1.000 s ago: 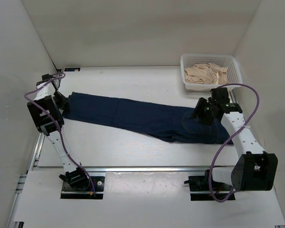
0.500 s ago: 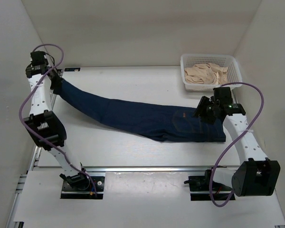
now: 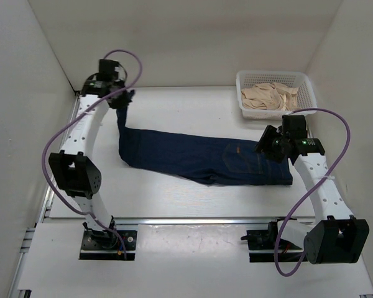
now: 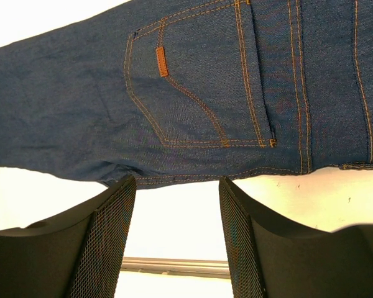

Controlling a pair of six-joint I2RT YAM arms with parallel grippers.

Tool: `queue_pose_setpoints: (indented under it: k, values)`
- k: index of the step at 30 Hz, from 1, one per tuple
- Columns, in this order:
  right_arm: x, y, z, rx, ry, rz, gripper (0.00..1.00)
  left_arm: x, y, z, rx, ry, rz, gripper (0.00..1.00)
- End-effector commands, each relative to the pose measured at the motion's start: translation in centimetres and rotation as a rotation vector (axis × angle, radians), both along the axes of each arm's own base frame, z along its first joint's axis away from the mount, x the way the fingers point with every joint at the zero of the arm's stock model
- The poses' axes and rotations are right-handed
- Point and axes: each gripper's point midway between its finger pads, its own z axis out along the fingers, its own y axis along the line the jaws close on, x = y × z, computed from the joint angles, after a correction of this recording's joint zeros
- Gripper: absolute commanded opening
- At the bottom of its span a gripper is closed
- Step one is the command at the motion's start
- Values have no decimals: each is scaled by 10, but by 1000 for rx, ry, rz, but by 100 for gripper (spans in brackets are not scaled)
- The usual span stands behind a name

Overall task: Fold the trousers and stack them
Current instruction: Fold the trousers

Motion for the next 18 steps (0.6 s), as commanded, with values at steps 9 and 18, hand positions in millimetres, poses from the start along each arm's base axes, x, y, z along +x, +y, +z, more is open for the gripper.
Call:
queue_pose_setpoints:
  k: [9,18]
  values:
    - [-5,-5,-3,-21,-1,-4,61,-37,-142,4,-19,-33,-112,10]
    - [-6,-5,-3,-26,-3,3,61,-54,-217,-40,-84,65,-181,10]
